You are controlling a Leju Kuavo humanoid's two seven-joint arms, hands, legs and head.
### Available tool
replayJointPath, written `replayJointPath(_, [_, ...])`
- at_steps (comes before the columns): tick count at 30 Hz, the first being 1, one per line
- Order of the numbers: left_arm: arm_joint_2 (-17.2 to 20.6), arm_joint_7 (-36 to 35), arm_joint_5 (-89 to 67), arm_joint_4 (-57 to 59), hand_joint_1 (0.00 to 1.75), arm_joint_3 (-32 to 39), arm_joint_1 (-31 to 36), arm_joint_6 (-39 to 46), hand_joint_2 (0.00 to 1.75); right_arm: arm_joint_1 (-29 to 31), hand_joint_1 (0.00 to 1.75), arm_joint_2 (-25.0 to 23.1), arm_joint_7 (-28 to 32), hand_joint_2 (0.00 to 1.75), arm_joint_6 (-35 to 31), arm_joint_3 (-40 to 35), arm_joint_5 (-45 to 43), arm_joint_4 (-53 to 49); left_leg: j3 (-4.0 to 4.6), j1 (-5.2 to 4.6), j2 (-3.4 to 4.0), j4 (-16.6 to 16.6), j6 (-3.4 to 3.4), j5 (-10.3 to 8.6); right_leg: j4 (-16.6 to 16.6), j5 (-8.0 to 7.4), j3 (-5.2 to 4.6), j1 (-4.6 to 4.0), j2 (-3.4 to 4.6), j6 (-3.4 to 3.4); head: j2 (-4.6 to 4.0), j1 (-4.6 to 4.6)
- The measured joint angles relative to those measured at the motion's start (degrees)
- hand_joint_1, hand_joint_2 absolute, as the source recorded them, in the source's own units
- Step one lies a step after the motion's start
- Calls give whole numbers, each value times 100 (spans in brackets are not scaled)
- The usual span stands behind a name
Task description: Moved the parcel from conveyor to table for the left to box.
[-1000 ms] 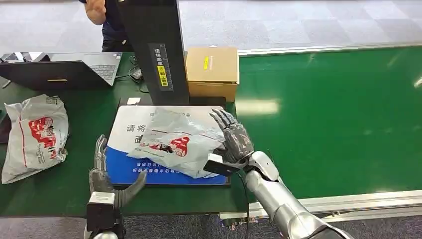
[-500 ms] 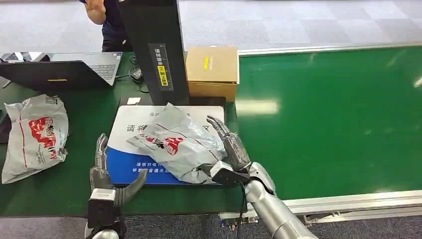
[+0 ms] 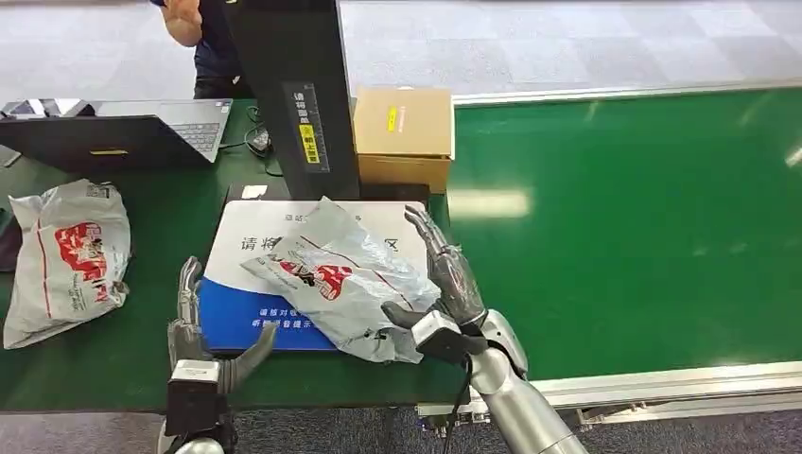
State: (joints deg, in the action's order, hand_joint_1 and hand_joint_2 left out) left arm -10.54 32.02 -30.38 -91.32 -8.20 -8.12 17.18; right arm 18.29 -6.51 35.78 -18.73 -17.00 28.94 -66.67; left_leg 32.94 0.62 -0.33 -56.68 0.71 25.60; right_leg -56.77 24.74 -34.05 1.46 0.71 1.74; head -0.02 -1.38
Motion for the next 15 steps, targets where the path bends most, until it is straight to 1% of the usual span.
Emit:
replayJointPath(6, [0,-2,-15,-52,0,31,-38,70,175,-103,0,-13,-37,175,-72,203,48,-242,-2,0,0,0,0,0,0,0,1,0,0,0,0,-2])
replayJointPath(9, [0,-9,-70,-116,0,44,-86,109,175,-203,0,-13,59,175,-140,295,-86,-391,-2,0,0,0,0,0,0,0,0,0,0,0,0,-2])
replayJointPath(12, [0,-57,-151,-186,0,46,-123,107,175,-353,0,-15,193,175,-190,391,-381,-660,-1,0,0,0,0,0,0,0,0,0,0,0,0,-2])
replayJointPath(15, [7,-87,-334,-280,0,41,-148,85,175,-516,0,-15,247,175,106,463,-884,-994,-1,0,0,0,0,1,1,1,-1,0,0,0,0,-2])
